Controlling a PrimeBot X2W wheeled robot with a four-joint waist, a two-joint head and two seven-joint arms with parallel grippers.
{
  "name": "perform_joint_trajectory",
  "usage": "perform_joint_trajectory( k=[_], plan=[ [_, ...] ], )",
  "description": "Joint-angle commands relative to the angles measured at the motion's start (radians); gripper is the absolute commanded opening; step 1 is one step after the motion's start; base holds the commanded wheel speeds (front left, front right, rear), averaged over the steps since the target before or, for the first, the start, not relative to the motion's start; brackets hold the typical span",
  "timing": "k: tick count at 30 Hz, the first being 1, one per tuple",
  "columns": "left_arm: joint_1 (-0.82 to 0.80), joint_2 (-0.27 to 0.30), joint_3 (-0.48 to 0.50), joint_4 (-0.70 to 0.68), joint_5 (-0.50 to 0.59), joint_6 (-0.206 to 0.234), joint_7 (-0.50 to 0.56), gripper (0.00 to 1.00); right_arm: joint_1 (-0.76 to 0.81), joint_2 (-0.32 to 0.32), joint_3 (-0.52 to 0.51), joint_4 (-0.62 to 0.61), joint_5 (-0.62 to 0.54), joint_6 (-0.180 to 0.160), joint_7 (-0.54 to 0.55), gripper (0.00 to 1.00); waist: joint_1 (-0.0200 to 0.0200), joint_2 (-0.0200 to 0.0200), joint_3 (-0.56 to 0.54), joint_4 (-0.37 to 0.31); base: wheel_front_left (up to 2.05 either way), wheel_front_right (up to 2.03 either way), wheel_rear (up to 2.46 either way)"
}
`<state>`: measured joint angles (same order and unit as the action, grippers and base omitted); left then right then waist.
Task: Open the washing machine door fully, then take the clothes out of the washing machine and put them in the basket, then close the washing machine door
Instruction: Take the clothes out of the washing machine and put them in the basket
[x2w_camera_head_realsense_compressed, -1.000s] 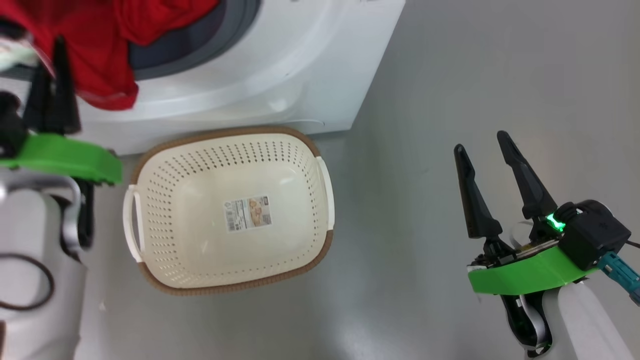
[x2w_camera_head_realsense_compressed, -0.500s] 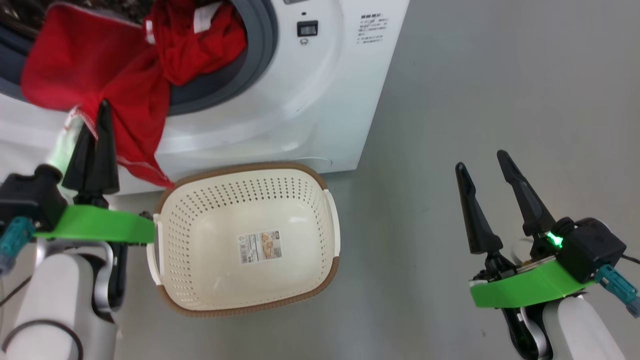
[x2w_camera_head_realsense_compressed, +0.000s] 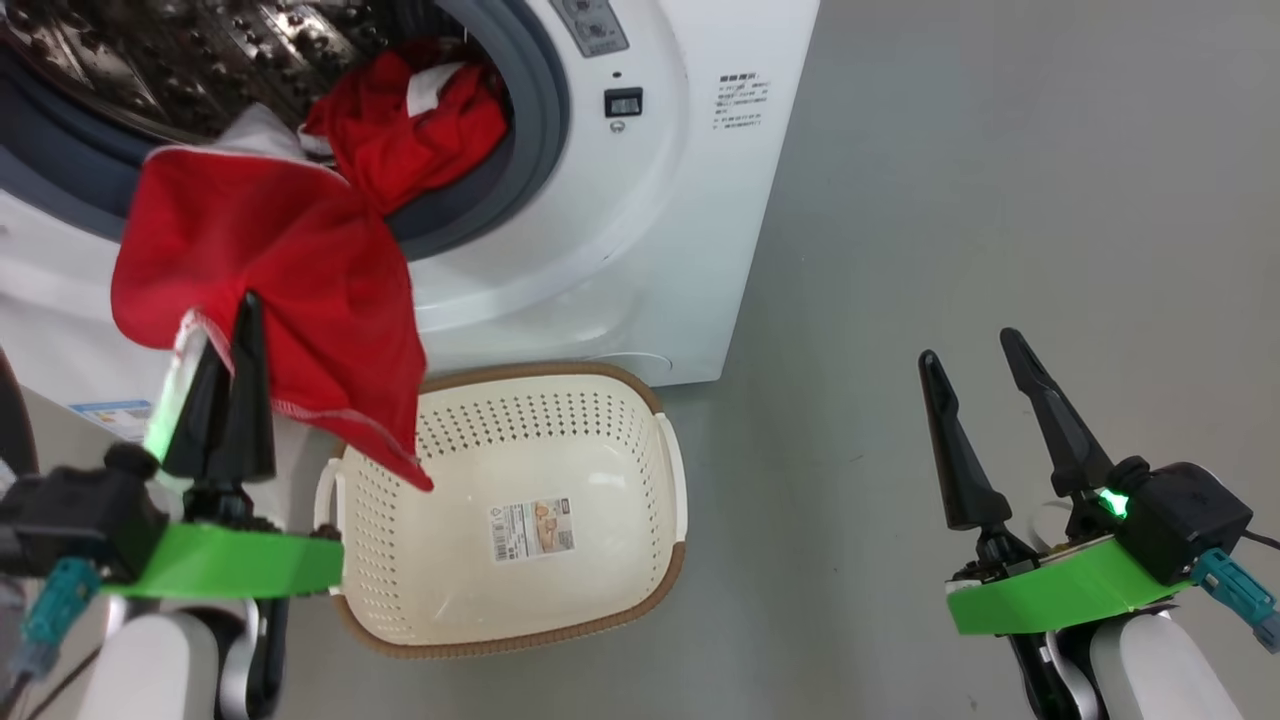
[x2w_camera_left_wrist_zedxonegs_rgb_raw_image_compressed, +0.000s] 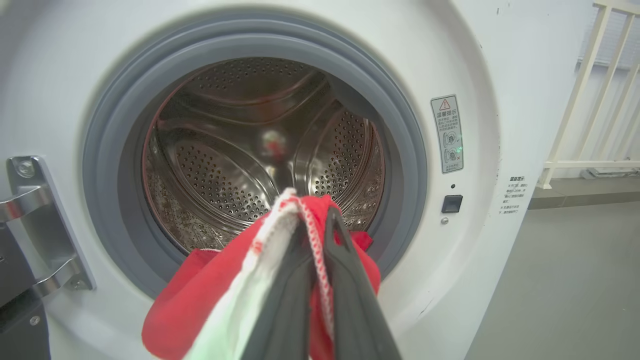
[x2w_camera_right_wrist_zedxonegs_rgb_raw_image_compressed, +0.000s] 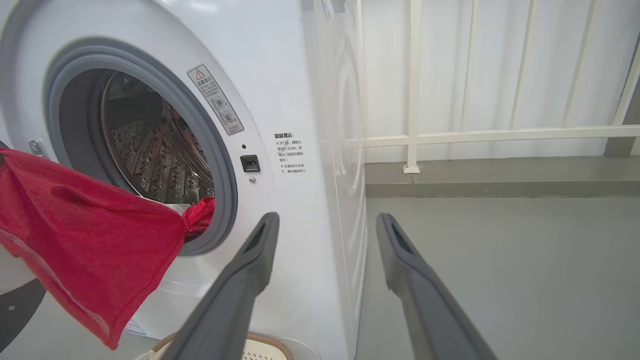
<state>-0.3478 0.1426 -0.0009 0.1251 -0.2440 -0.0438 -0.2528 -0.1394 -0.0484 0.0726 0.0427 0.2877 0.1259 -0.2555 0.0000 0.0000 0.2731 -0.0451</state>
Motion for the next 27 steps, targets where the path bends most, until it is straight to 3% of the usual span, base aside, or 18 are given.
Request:
perform_joint_trajectory(
  k=[1,21,27],
  plan=[
    [0.020,0.019,0.037,-0.047,0.015,-0.002,-0.009,0.00,0.008,-0.002,0.016,-0.021,-0.004,0.005,-0.006,1.00,0.0000,0.0000,-0.007,0.003,0.00,0.00,0.00],
    [0.148,-0.019,0.003,-0.227,0.018,0.021,0.001,0.00,0.017,-0.002,0.014,-0.034,-0.005,0.005,-0.006,1.00,0.0000,0.0000,0.000,0.003,0.00,0.00,0.00],
    [0.144,-0.025,-0.019,-0.163,-0.005,0.007,0.025,0.00,0.015,-0.002,0.018,-0.036,-0.003,0.005,-0.006,1.00,0.0000,0.0000,0.016,-0.002,0.00,0.00,0.00]
  ],
)
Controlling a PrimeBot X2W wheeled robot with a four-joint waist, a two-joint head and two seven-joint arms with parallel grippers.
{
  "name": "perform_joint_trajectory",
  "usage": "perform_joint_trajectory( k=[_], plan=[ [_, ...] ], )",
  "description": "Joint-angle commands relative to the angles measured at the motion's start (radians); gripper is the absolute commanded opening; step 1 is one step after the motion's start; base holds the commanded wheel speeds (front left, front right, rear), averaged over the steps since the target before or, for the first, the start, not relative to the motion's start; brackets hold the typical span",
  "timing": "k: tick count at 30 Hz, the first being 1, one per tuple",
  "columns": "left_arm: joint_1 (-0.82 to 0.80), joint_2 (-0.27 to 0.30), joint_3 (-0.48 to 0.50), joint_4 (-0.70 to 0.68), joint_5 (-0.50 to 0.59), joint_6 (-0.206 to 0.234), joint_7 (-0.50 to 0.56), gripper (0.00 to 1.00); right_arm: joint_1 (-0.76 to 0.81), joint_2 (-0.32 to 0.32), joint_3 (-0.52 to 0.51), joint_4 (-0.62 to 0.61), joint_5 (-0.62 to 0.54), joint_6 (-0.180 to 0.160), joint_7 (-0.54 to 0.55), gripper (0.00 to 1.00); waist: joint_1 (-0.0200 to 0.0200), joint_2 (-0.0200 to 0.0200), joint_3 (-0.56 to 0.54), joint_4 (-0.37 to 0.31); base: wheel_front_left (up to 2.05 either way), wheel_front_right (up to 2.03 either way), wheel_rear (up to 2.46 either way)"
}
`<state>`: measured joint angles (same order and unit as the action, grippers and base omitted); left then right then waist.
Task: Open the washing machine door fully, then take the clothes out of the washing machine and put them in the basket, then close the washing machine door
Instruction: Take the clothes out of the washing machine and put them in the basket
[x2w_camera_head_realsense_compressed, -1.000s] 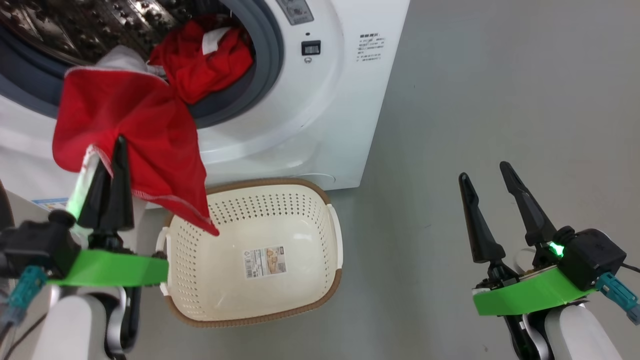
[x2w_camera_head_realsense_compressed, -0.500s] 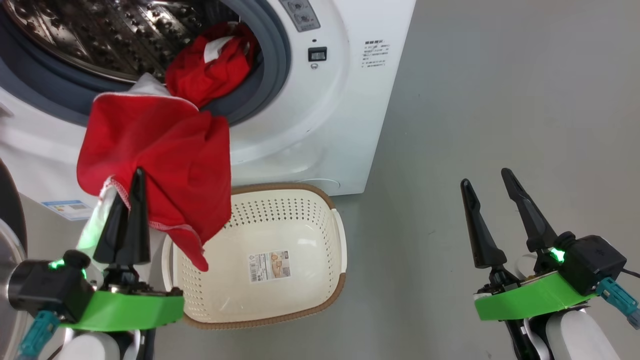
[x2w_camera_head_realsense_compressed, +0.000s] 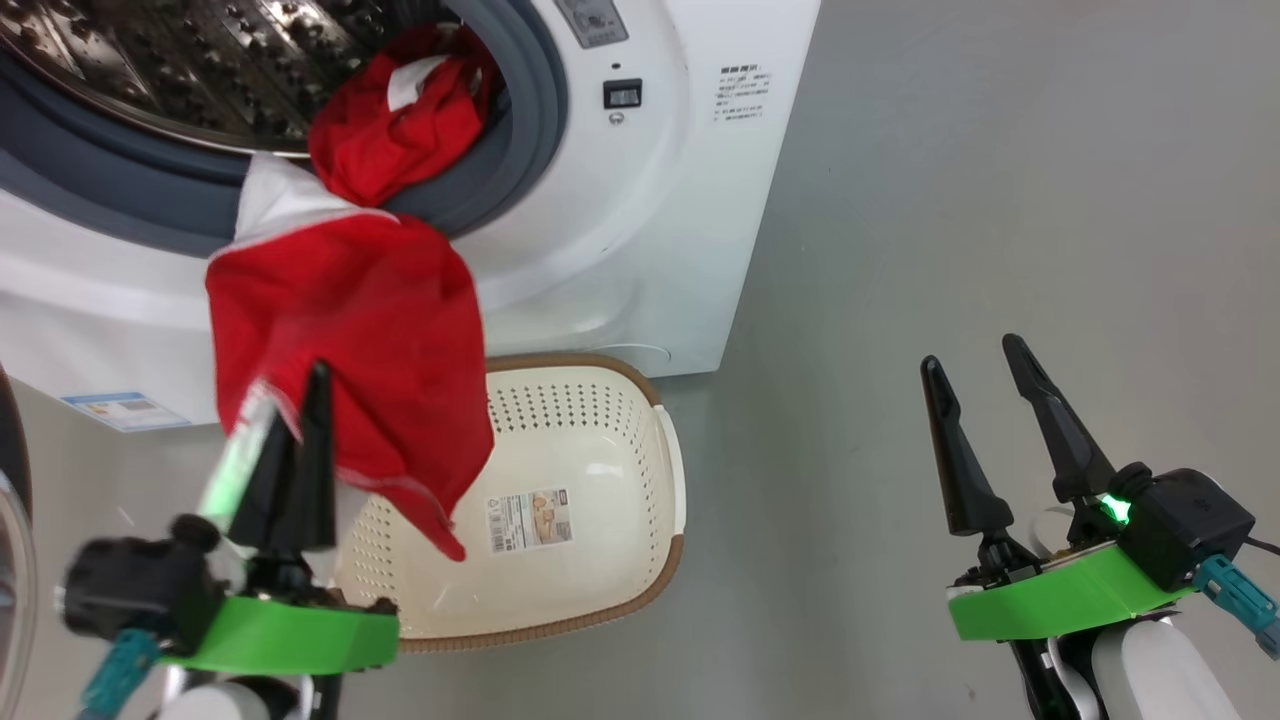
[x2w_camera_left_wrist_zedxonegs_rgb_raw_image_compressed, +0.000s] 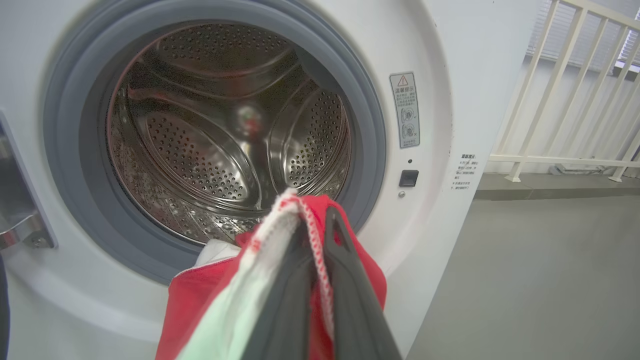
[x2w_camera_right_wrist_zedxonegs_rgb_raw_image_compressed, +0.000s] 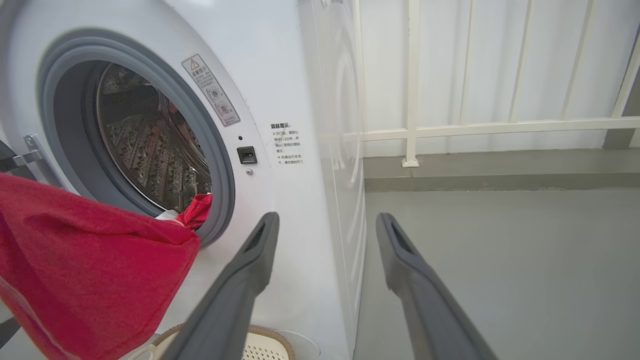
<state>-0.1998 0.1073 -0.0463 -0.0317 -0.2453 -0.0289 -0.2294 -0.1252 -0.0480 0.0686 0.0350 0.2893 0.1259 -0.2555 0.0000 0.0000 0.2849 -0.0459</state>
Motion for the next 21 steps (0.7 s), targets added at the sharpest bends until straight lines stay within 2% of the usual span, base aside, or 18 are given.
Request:
perform_joint_trajectory(
  k=[1,4,13,21],
  plan=[
    [-0.012,0.008,0.022,0.019,-0.009,-0.013,0.001,0.00,0.000,-0.002,0.024,-0.029,-0.003,0.005,-0.006,1.00,0.0000,0.0000,0.008,-0.003,0.00,0.00,0.00],
    [-0.032,0.005,0.013,0.075,-0.017,-0.020,0.002,0.00,-0.003,-0.002,0.029,-0.029,-0.003,0.005,-0.006,1.00,0.0000,0.0000,0.017,-0.005,0.00,0.00,0.00],
    [-0.168,-0.022,-0.009,0.373,-0.089,-0.057,-0.017,0.00,-0.026,-0.002,0.038,-0.031,-0.005,0.005,-0.006,1.00,0.0000,0.0000,0.085,-0.025,0.00,0.00,0.00],
    [-0.336,-0.022,-0.016,0.716,-0.099,-0.077,-0.029,0.00,-0.061,-0.002,0.064,-0.033,0.004,0.005,-0.006,1.00,0.0000,0.0000,0.173,-0.052,0.00,0.00,0.00]
  ],
)
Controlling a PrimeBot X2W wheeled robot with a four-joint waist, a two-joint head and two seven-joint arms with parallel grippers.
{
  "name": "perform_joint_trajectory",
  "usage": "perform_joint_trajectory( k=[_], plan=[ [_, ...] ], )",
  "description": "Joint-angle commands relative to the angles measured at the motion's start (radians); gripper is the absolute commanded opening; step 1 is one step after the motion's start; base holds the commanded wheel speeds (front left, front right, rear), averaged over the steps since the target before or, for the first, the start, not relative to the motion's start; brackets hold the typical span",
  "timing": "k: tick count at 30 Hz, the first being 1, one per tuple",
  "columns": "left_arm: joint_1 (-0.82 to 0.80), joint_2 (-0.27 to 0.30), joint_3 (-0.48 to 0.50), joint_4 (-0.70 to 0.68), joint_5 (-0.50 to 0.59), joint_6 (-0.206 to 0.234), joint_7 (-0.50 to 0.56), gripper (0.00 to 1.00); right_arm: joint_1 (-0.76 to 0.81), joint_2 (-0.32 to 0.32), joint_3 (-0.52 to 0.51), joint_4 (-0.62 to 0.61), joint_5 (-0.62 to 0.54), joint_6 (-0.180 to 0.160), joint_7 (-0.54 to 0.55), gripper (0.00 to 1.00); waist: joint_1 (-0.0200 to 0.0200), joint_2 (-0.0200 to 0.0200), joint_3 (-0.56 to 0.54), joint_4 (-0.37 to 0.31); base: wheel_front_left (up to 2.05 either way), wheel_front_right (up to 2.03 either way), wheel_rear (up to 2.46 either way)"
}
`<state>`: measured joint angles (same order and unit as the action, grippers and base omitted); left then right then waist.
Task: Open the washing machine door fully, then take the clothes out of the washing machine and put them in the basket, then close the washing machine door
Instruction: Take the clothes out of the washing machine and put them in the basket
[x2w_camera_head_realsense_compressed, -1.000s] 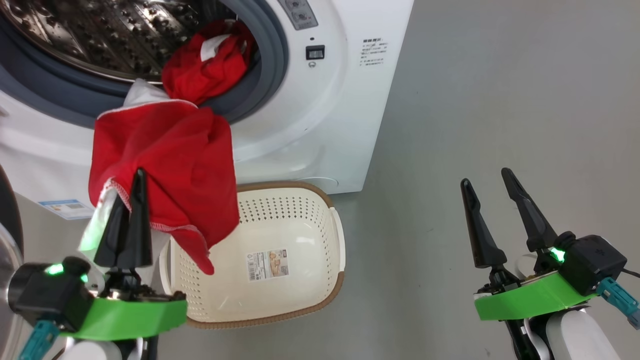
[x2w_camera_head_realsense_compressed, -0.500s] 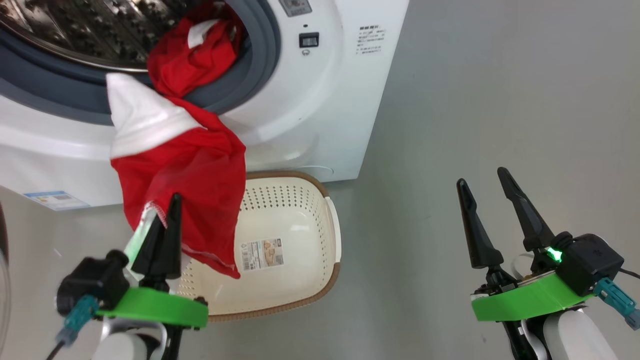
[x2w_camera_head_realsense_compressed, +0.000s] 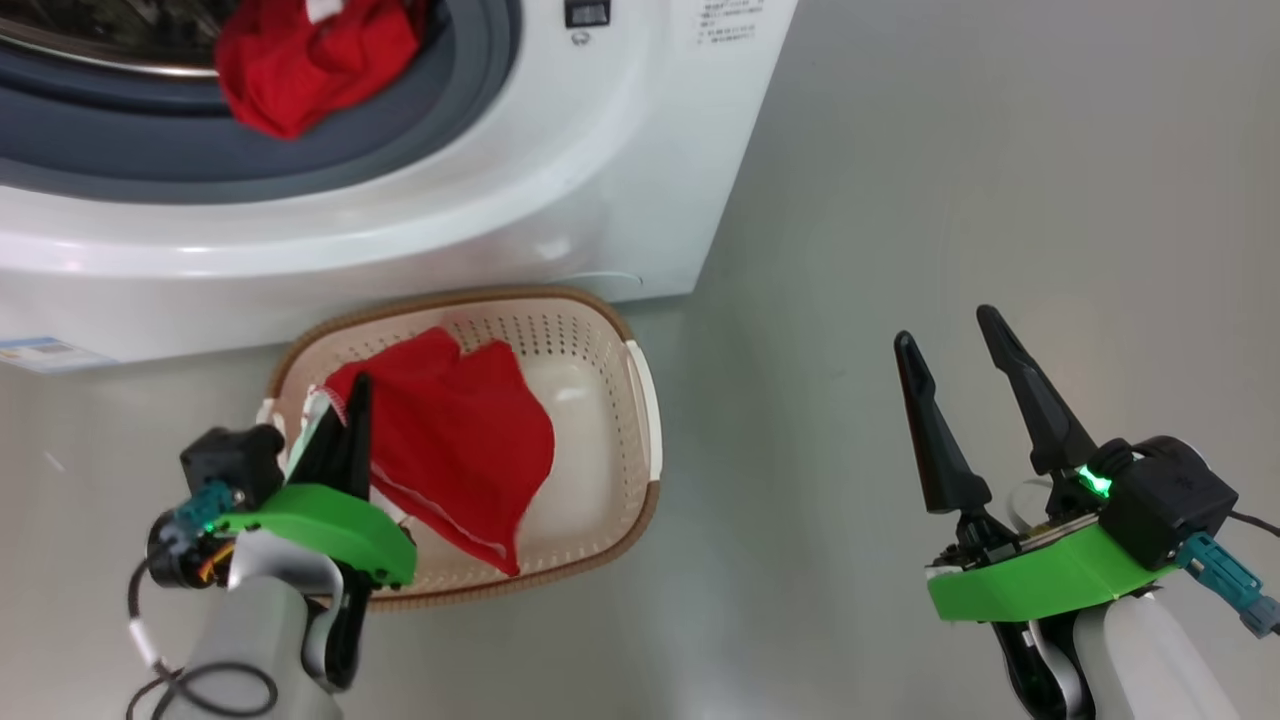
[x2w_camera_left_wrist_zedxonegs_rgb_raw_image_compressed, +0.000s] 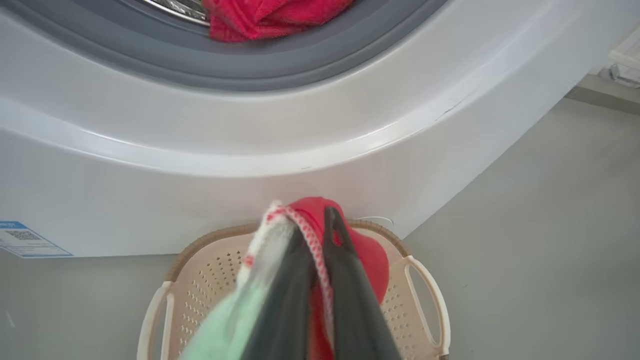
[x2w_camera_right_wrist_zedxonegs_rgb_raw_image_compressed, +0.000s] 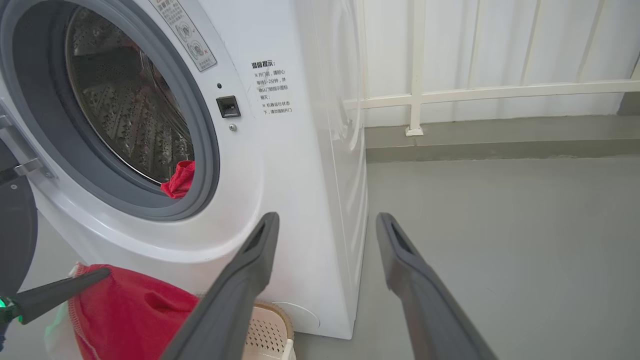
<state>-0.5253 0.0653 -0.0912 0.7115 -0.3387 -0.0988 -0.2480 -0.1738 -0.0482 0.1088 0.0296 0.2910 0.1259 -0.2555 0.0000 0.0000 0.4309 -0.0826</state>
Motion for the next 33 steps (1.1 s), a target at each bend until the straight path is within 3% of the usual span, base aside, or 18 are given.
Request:
perform_joint_trajectory(
  k=[1,11,17,24,33],
  plan=[
    [-0.030,0.021,0.030,0.012,-0.012,-0.010,-0.011,0.00,-0.017,-0.002,0.026,-0.027,0.002,0.005,-0.006,1.00,0.0000,0.0000,0.037,-0.020,0.00,0.00,0.00],
    [-0.213,0.068,0.011,0.345,-0.042,-0.025,0.019,0.00,-0.060,-0.002,0.049,-0.030,0.017,0.005,-0.006,1.00,0.0000,0.0000,0.147,-0.068,0.00,0.00,0.00],
    [-0.294,0.095,0.006,0.487,-0.048,-0.020,0.109,0.00,-0.080,-0.002,0.057,-0.039,0.026,0.005,-0.006,1.00,0.0000,0.0000,0.198,-0.088,0.00,0.00,0.00],
    [-0.323,0.124,0.003,0.549,-0.058,-0.013,0.181,0.00,-0.093,-0.002,0.073,-0.041,0.039,0.005,-0.006,1.00,0.0000,0.0000,0.232,-0.109,0.00,0.00,0.00],
    [-0.333,0.118,-0.008,0.565,-0.075,-0.022,0.205,0.00,-0.106,-0.002,0.070,-0.040,0.038,0.005,-0.006,1.00,0.0000,0.0000,0.260,-0.106,0.00,0.00,0.00]
  ],
)
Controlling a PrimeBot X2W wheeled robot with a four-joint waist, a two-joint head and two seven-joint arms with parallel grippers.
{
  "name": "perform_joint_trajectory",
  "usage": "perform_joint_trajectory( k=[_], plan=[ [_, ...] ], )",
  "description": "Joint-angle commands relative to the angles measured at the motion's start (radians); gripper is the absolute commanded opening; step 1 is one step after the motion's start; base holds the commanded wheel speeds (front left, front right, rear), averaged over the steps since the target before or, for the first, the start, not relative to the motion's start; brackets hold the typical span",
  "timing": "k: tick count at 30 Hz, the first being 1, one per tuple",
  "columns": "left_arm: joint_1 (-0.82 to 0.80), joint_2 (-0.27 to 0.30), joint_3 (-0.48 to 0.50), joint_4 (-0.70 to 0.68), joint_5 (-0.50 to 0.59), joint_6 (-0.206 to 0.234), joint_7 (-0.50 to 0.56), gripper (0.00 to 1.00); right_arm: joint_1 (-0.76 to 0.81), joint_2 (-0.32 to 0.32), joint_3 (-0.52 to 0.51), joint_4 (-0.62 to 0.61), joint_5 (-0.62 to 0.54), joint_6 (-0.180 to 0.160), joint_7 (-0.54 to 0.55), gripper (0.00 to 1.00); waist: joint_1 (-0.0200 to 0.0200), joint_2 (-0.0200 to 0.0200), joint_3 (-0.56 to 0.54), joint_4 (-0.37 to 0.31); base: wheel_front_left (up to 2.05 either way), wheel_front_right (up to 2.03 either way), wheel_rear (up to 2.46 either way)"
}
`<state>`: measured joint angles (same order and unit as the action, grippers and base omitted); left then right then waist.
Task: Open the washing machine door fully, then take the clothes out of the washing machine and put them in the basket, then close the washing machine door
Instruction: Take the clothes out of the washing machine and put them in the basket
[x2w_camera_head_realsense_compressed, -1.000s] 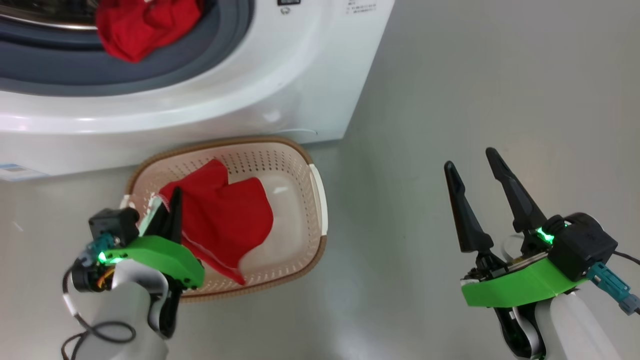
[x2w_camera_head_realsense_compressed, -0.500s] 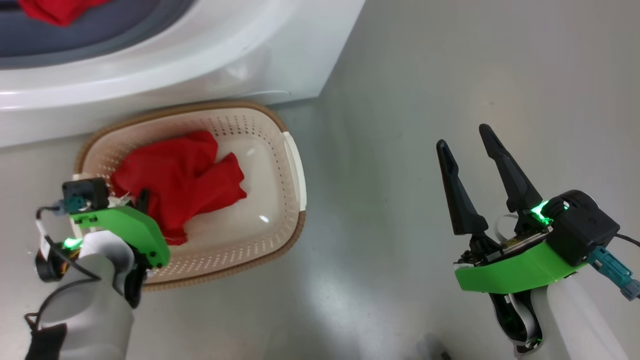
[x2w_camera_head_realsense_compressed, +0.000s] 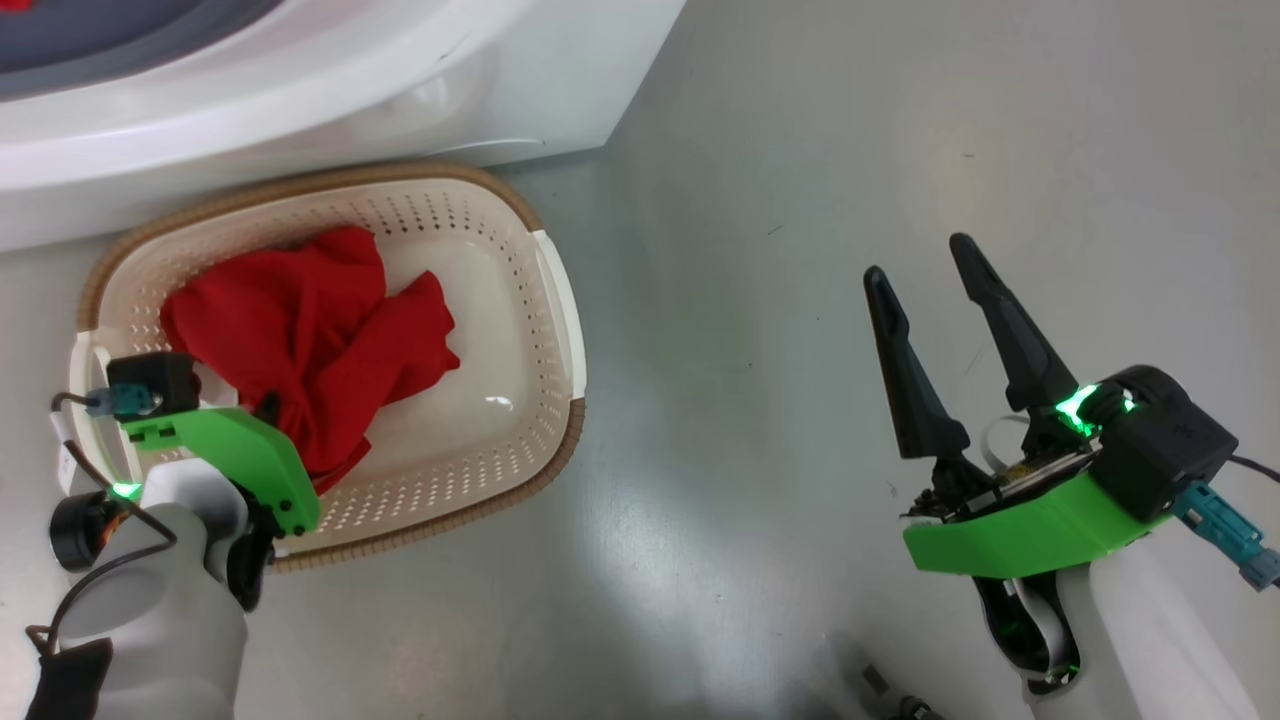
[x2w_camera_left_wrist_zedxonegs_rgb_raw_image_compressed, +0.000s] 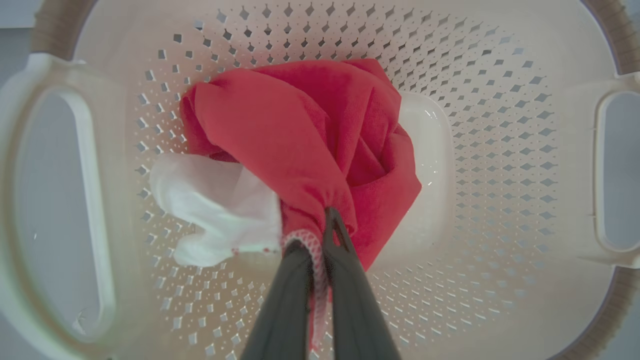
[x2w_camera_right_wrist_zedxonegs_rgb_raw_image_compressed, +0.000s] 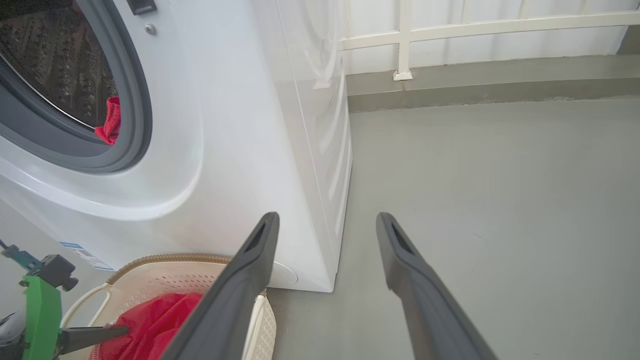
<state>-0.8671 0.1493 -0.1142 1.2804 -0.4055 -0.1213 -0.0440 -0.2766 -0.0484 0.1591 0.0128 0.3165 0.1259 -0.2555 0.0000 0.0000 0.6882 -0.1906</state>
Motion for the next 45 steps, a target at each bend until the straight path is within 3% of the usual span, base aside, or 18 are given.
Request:
perform_joint_trajectory(
  k=[1,3,4,5,6,26,32,45],
  plan=[
    [0.008,0.033,0.014,-0.003,-0.010,-0.001,0.001,0.20,-0.005,-0.002,0.020,-0.023,0.012,0.005,-0.006,1.00,0.0000,0.0000,0.004,0.002,0.00,0.00,0.00],
    [0.008,0.030,0.010,-0.001,-0.015,-0.003,0.003,0.41,-0.008,-0.002,0.020,-0.022,0.011,0.005,-0.006,1.00,0.0000,0.0000,0.005,0.003,0.00,0.00,0.00],
    [0.008,0.029,0.009,0.000,-0.018,-0.004,0.003,0.61,-0.010,-0.002,0.021,-0.021,0.010,0.005,-0.006,1.00,0.0000,0.0000,0.005,0.003,0.00,0.00,0.00],
    [0.008,0.028,0.008,0.000,-0.020,-0.004,0.003,0.98,-0.011,-0.002,0.020,-0.020,0.009,0.005,-0.006,1.00,0.0000,0.0000,0.005,0.004,0.00,0.00,0.00],
    [0.008,0.026,0.006,0.001,-0.023,-0.005,0.003,1.00,-0.011,-0.002,0.019,-0.020,0.009,0.005,-0.006,1.00,0.0000,0.0000,0.004,0.005,0.00,0.00,0.00],
    [0.114,-0.025,-0.089,-0.167,-0.143,-0.009,-0.193,1.00,0.007,-0.002,-0.021,0.023,-0.012,0.005,-0.006,1.00,0.0000,0.0000,-0.137,0.075,0.00,0.00,0.00],
    [0.172,-0.020,-0.125,-0.320,-0.166,-0.009,-0.216,1.00,0.021,-0.002,-0.038,0.039,-0.034,0.005,-0.006,1.00,0.0000,0.0000,-0.205,0.111,0.00,0.00,0.00],
    [0.390,-0.028,0.016,-0.772,-0.066,-0.001,-0.218,1.00,0.060,-0.002,-0.094,0.063,-0.066,0.005,-0.006,1.00,0.0000,0.0000,-0.351,0.145,0.00,0.00,0.00]
  ],
)
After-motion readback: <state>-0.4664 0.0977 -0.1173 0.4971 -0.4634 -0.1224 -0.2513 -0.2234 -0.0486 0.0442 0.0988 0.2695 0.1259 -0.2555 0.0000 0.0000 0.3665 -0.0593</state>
